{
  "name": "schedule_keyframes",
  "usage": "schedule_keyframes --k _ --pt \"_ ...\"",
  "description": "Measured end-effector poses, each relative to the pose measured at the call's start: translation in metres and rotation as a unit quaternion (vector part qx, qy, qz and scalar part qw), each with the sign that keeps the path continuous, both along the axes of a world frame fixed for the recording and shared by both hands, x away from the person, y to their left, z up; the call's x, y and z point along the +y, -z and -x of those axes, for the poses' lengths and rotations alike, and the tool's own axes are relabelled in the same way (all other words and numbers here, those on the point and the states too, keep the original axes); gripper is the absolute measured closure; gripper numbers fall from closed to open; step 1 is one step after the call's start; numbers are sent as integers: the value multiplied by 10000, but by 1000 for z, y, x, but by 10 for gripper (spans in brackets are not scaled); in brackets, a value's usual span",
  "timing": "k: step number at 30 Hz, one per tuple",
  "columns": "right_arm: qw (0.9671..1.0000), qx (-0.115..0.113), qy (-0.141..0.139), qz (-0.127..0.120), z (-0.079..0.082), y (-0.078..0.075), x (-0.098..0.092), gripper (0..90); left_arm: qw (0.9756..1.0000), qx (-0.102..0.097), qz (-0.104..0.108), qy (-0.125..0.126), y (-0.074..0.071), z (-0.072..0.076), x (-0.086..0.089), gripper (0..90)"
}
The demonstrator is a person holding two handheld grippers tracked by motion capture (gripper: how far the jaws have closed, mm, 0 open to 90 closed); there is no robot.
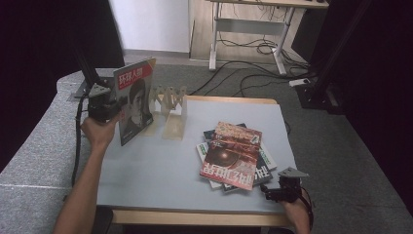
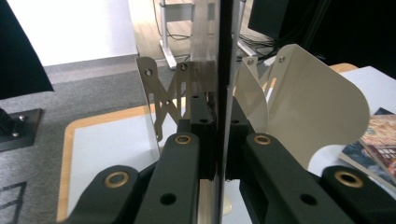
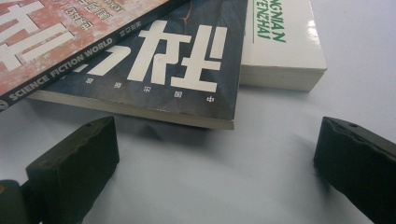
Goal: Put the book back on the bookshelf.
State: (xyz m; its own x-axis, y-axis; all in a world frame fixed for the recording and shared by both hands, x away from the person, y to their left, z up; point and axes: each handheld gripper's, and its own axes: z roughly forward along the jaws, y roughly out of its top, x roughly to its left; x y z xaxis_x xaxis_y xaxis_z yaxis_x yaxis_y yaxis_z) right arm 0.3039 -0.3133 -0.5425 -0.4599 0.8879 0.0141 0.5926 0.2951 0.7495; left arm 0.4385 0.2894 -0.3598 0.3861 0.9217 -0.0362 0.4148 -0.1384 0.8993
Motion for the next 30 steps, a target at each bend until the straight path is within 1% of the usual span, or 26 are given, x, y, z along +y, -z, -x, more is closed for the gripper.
schedule_keyframes --k 4,10,12,13,15,17,19,24,27,28,30 --pt "10000 -6 0 2 0 0 0 0 10000 10 -26 43 2 3 0 862" --pt "10000 -2 2 0 0 0 0 0 9997 165 -11 189 1 6 0 841" --pt "10000 3 4 -3 0 0 0 0 9997 168 -38 194 1 8 1 828" --pt "10000 3 4 -2 0 0 0 0 9995 207 -98 201 1 9 1 821" --pt "10000 3 5 -2 0 0 0 0 9991 273 -265 174 2 10 1 817" --pt "10000 2 5 -1 0 0 0 0 9985 357 -369 164 4 10 1 817" --pt "10000 1 5 2 0 0 0 0 9984 413 -368 145 6 10 2 807" --pt "10000 3 10 -3 0 0 0 0 9984 428 -365 27 7 12 7 799" --pt "10000 2 10 -2 0 0 0 0 9987 424 -291 -45 6 13 11 795" --pt "10000 2 11 -2 0 0 0 0 9986 444 -269 -53 6 13 13 800" --pt "10000 3 10 -3 0 0 0 0 9981 529 -313 -69 7 13 15 832"
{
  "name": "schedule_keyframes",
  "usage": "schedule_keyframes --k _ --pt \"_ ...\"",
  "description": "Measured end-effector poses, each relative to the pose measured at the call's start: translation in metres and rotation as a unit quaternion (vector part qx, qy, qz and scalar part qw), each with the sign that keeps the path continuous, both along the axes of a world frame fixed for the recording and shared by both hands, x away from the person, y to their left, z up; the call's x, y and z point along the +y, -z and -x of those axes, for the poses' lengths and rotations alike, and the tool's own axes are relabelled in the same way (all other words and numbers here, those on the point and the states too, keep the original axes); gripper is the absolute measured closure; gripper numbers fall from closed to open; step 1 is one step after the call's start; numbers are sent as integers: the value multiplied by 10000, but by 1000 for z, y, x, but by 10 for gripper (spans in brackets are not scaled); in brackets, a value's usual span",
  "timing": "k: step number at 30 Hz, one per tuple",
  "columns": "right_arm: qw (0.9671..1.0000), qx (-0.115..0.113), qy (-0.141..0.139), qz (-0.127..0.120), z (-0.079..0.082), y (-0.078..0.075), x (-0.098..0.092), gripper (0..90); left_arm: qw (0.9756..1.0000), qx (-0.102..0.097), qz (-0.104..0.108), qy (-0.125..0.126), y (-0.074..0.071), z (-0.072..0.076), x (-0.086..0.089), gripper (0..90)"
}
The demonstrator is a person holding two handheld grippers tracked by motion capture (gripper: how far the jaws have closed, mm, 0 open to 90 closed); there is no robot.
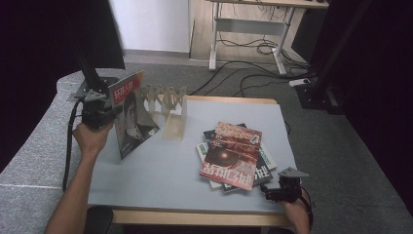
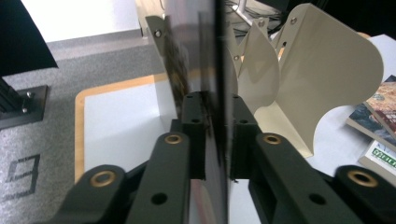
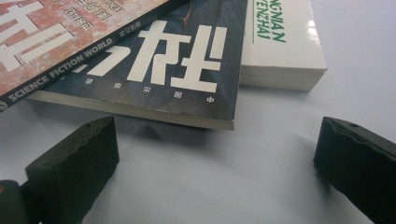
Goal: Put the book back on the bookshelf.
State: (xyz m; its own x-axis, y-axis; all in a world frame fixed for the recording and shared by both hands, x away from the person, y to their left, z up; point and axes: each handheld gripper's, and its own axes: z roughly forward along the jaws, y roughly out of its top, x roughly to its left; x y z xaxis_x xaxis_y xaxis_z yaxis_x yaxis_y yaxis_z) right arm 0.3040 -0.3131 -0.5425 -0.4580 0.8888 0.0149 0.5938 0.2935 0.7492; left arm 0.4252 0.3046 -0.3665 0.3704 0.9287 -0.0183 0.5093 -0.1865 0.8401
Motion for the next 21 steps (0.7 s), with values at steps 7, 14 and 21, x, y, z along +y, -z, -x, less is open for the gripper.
schedule_keyframes --k 7,14,21 --pt "10000 -2 2 0 0 0 0 0 9998 34 68 -165 2 2 4 863" --pt "10000 -1 2 2 0 0 0 0 9988 -278 288 -279 -3 6 7 867" --pt "10000 -2 3 1 0 0 0 0 9971 -599 323 -344 -8 6 1 868"
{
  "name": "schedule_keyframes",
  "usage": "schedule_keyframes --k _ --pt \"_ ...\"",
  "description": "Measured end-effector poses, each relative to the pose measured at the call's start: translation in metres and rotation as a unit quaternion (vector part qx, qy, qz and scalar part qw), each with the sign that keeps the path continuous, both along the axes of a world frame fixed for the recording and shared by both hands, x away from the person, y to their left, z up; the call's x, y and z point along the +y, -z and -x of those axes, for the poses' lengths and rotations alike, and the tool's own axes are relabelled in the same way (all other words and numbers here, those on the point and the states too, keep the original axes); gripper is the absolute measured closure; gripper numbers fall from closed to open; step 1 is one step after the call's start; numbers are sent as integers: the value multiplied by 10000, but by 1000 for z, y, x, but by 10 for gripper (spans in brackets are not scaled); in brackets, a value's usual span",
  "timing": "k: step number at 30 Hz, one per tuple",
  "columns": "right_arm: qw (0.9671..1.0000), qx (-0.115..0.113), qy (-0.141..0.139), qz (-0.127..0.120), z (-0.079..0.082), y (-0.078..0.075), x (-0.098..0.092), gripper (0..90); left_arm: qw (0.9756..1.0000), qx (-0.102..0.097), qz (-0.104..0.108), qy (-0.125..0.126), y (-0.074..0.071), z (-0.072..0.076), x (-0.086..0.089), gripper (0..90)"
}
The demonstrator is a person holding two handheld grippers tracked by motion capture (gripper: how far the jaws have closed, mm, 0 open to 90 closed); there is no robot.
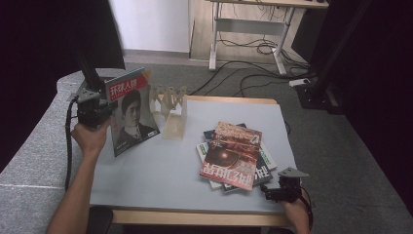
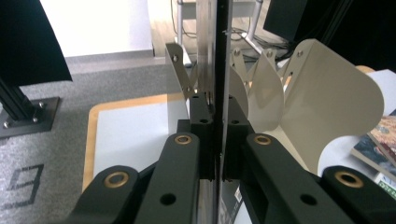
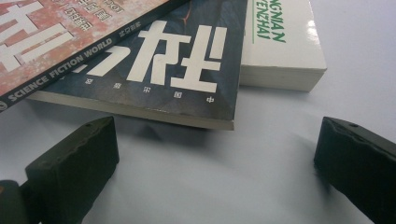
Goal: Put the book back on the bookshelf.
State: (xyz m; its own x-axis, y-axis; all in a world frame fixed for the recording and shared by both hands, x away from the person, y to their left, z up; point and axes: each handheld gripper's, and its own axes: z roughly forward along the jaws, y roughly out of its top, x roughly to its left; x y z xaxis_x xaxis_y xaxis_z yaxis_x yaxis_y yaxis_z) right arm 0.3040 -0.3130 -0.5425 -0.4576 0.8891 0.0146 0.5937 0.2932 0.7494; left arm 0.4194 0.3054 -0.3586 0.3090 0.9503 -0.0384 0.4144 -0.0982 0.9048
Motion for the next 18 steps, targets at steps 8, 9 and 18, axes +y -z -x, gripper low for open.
schedule_keyframes --k 8,9,18 --pt "10000 -4 -3 1 0 0 0 0 9995 -287 57 -114 -10 -4 -4 868" --pt "10000 -3 -4 1 0 0 0 0 9993 -343 73 -132 -12 -3 -4 868" --pt "10000 -4 -4 2 0 0 0 0 9982 -575 138 -81 -5 -4 -9 865"
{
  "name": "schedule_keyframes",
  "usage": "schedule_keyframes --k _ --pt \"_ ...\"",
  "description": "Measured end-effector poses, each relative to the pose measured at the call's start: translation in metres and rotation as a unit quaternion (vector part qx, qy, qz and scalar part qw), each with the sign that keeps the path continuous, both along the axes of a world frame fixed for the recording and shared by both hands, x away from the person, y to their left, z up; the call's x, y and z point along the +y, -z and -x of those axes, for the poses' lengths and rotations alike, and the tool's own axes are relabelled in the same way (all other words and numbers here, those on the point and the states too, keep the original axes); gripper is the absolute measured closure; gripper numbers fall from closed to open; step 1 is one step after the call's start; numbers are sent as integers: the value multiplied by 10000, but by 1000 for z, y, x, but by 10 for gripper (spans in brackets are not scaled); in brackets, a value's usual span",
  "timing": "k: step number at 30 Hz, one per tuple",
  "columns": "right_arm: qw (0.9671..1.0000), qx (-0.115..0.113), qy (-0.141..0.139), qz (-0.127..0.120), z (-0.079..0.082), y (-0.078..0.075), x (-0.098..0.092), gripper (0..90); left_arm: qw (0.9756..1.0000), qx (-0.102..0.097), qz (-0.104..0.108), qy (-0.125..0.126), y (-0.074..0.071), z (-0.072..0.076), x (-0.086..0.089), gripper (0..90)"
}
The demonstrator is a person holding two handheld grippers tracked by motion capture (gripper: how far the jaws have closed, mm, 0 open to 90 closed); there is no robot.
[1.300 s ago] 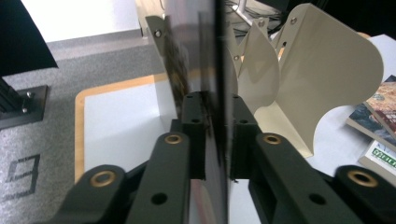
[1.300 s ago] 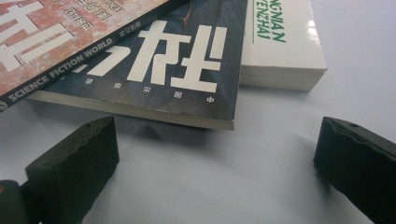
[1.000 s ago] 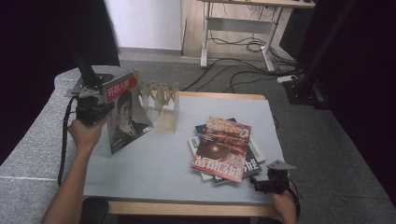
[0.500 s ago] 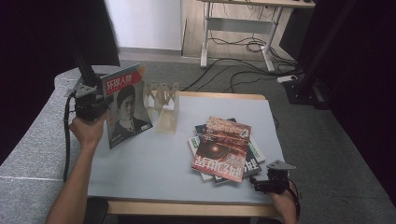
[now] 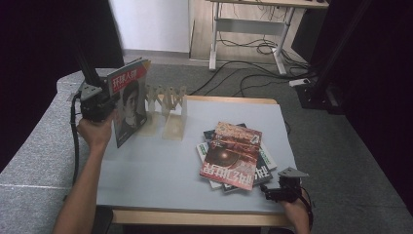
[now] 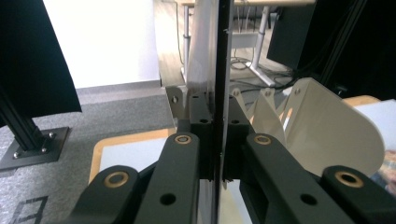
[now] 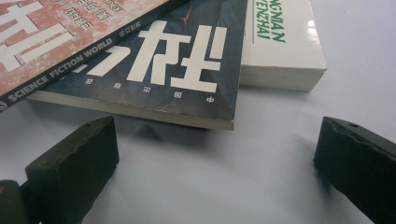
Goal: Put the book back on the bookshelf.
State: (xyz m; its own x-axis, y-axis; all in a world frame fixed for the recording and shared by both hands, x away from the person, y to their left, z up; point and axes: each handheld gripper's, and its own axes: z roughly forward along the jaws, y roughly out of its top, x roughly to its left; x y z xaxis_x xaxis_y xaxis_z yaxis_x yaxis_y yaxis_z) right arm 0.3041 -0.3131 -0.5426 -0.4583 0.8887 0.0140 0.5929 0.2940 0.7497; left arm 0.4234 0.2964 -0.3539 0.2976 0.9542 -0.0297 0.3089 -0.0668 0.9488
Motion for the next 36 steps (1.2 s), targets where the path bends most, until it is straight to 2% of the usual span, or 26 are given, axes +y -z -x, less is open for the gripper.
schedule_keyframes --k 3,4,6,9,16,20,24,25,27,29,34,36 --pt "10000 6 2 -6 0 0 0 0 9998 121 73 104 3 2 4 863" --pt "10000 4 2 -5 0 0 0 0 9996 231 55 181 3 3 5 863" --pt "10000 4 3 -2 0 0 0 0 9990 332 -118 257 4 5 5 861" --pt "10000 5 6 -2 0 0 0 0 9984 372 -308 292 4 9 4 858" --pt "10000 5 6 -2 0 0 0 0 9972 468 -482 315 4 16 7 852" --pt "10000 5 6 -2 0 0 0 0 9954 680 -539 417 4 17 9 843" --pt "10000 5 7 -1 0 0 0 0 9919 993 -577 538 0 16 11 838" --pt "10000 6 7 -2 0 0 0 0 9903 1109 -583 594 -1 16 11 838" --pt "10000 7 8 -2 0 0 0 0 9884 1220 -635 643 -3 16 11 836" --pt "10000 7 9 -2 0 0 0 0 9852 1400 -717 681 -5 15 10 835" --pt "10000 4 7 2 0 0 0 0 9777 1800 -728 806 -7 13 10 839" --pt "10000 4 9 -2 0 0 0 0 9775 1827 -678 810 -8 14 11 853"
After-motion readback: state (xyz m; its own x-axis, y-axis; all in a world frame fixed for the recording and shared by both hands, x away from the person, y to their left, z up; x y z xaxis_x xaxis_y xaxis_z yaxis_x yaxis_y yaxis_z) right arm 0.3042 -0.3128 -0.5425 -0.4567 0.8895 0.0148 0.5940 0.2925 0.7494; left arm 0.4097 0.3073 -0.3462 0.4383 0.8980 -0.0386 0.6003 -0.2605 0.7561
